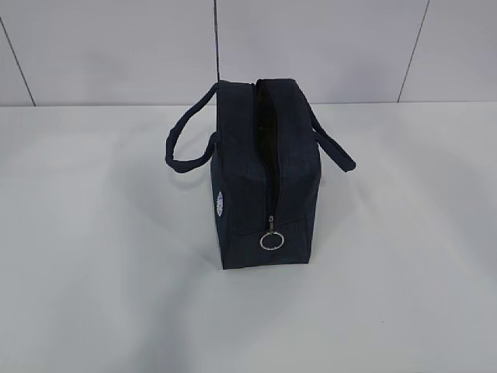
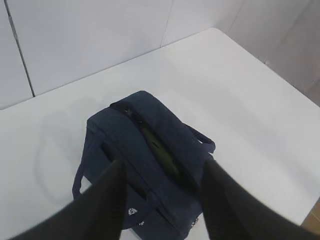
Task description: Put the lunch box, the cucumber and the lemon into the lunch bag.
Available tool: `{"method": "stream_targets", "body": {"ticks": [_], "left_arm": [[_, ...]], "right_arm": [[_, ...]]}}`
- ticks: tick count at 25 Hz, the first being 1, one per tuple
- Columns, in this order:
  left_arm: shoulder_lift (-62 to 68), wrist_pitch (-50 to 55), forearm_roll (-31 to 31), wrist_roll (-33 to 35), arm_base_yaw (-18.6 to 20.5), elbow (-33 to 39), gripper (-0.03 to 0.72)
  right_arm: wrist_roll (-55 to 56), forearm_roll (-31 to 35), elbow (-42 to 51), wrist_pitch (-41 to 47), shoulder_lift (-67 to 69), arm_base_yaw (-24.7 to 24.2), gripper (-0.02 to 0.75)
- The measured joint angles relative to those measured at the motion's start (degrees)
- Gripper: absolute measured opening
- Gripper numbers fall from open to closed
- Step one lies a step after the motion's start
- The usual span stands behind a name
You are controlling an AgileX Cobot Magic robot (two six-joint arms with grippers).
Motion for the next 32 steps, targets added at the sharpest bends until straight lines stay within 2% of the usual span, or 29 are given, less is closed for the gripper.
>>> {"method": "stream_targets", "body": {"ticks": [9, 13, 15, 21, 26, 32], "left_arm": [[-7.6, 6.5, 0.2, 0.7, 0.0, 0.4, 0.352], [-12.9, 7.0, -0.5, 0.8, 0.0, 5.6, 0.351], [-16.8, 7.0, -1.0, 0.8, 0.0, 9.7, 0.351], [-32.3, 7.0, -2.0, 2.9, 0.0, 22.4, 0.351], [-45.4, 7.0, -5.1, 3.1, 0.0, 31.3, 0.350], [-54.8, 7.0, -5.3, 3.1, 0.0, 37.9, 0.333]], "right_arm": [[0.2, -3.0, 37.5, -8.7, -24.7, 0.0, 0.336], [1.3, -1.6, 50.9, -11.1, -32.7, 0.0, 0.336], [1.6, 1.3, 55.9, -11.2, -35.8, 0.0, 0.336], [1.8, 9.9, 65.8, -11.4, -38.2, 0.0, 0.336], [1.9, 17.0, 69.8, -12.9, -38.2, 0.0, 0.335], [-1.1, 18.2, 74.0, -13.6, -35.7, 0.0, 0.335]]}}
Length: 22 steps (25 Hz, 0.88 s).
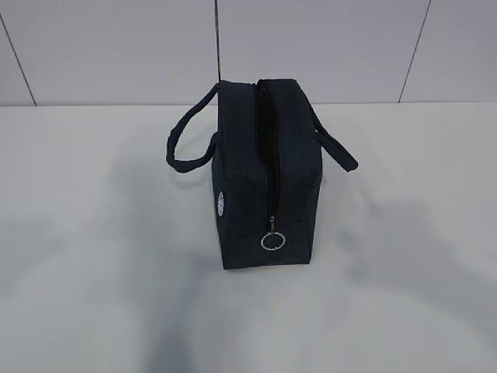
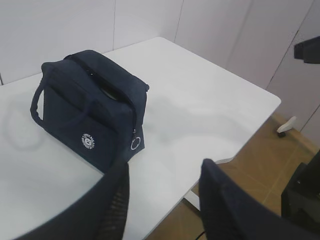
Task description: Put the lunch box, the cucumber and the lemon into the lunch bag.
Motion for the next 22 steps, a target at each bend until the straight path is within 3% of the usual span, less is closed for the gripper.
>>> {"method": "stream_targets", "body": {"ticks": [11, 18, 22], "left_arm": [[-0.2, -8.6, -2.7, 0.0, 0.0, 0.4, 0.305], [-0.2, -12.9, 0.0, 0.0, 0.0, 0.4, 0.299], [-0.2, -12.8, 0.9, 0.0, 0.0, 0.4, 0.299]], "right_arm": [[-21.6, 2.7, 2.2, -0.6, 23.6, 0.0, 0.335], [-44.3, 21.5, 2.2, -2.9, 45.0, 0.0, 0.258], [-53.5, 28.4, 0.2, 0.0, 57.1, 0.0, 0.243]]}}
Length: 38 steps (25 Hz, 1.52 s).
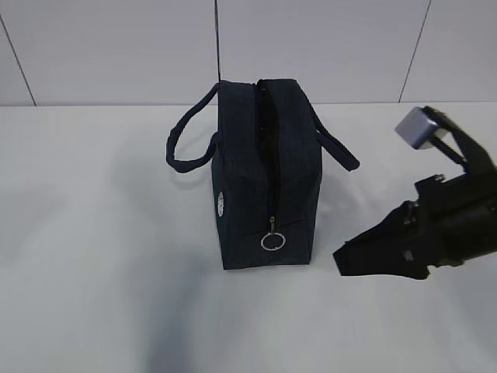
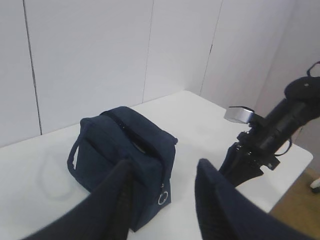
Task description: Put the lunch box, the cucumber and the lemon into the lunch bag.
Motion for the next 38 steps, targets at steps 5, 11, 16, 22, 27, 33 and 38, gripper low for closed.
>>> {"method": "stream_targets", "body": {"ticks": [5, 11, 16, 22, 27, 33, 38], "left_arm": [[2.9, 3.2, 0.8, 0.0, 0.0, 0.0, 0.299], [4.7, 5.0, 1.1, 0.0, 0.0, 0.0, 0.299], [4.7, 5.3, 1.1, 0.0, 0.0, 0.7, 0.299], [4.7, 5.3, 1.3, 0.0, 0.0, 2.4, 0.299], [4.7, 5.2, 1.5, 0.0, 0.0, 3.9, 0.299], [4.7, 3.8, 2.4, 0.0, 0.0, 4.5, 0.298], [4.7, 2.3, 2.9, 0.0, 0.0, 4.5, 0.282]], "right_arm": [[-6.3, 4.6, -5.6, 8.7, 12.0, -0.3, 0.239], [-10.3, 7.6, -10.4, 14.2, 19.9, -4.5, 0.239], [-16.4, 10.4, -10.9, 14.2, 20.9, -6.6, 0.264], [-26.8, 10.8, -10.9, 14.4, 20.9, -6.6, 0.403], [-35.4, 10.2, -10.9, 12.9, 20.9, -6.5, 0.480], [-42.1, 9.0, -10.9, 9.1, 21.6, -4.6, 0.524], [-44.7, 8.6, -10.9, 6.0, 24.7, -1.3, 0.534]]}}
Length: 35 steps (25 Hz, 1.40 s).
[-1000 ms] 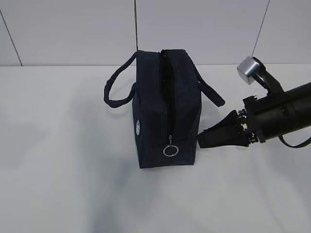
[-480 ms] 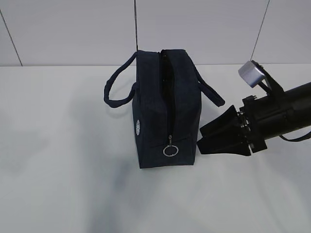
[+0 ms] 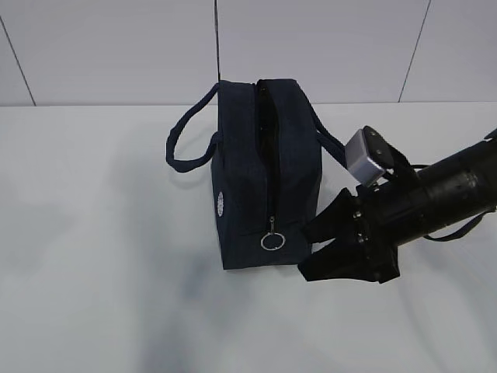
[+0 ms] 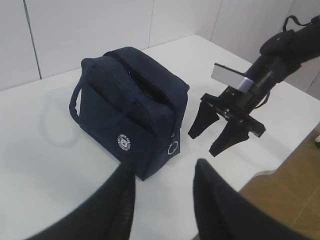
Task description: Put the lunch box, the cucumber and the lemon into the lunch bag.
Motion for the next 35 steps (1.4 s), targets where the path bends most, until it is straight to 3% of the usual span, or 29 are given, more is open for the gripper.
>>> {"method": "stream_targets", "body": {"ticks": [6, 19, 35], "left_arm": [[0.0, -0.3, 0.3, 0.0, 0.0, 0.0, 0.278], [0.0, -0.4, 1.0, 0.0, 0.0, 0.0, 0.276], [0.0, -0.4, 1.3, 0.0, 0.0, 0.0, 0.272]], "right_arm": [[-3.7, 5.2, 0.0, -3.5, 2.6, 1.4, 0.536], [-8.9, 13.9, -0.1, -1.4, 7.0, 1.4, 0.536], [-9.2, 14.8, -0.2, -1.4, 7.1, 4.7, 0.536]]}}
